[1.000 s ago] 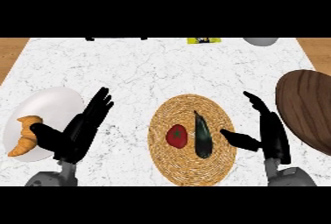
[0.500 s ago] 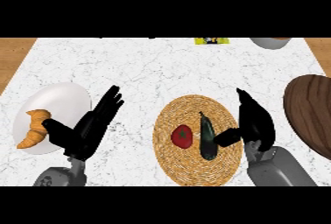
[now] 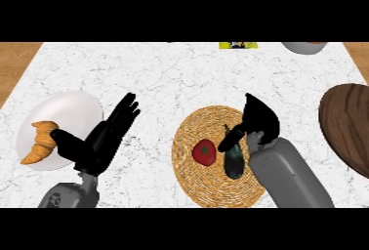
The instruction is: Pick the eggplant from the placemat and place it in the bowl
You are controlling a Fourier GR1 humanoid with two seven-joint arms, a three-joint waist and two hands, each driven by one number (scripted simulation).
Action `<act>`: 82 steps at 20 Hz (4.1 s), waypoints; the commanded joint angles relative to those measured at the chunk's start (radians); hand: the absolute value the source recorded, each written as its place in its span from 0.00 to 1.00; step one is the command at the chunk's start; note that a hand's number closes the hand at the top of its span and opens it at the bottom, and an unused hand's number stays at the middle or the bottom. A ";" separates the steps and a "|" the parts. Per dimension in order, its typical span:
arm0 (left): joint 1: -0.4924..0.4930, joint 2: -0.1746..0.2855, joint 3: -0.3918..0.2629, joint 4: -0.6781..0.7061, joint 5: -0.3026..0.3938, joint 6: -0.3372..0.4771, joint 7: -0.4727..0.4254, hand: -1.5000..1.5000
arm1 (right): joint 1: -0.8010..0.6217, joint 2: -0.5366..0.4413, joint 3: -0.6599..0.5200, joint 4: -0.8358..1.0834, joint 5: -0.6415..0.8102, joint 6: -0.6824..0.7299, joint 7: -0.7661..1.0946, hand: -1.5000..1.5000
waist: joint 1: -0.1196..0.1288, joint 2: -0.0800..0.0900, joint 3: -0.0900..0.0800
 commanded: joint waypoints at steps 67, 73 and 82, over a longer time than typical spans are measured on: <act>0.045 -0.056 0.061 -0.013 -0.048 -0.028 0.008 0.50 | 0.205 -0.063 0.239 0.122 0.152 0.127 -0.457 1.00 | -0.058 -0.018 0.005; 0.079 -0.036 0.080 -0.019 -0.051 -0.023 0.004 0.50 | 0.362 -0.396 0.364 -0.114 0.241 0.029 -0.812 1.00 | -0.092 -0.024 0.005; 0.136 -0.020 0.099 -0.069 -0.039 -0.030 -0.003 0.50 | 0.736 -0.792 0.103 -0.618 0.108 -0.244 -0.997 1.00 | -0.100 -0.021 0.004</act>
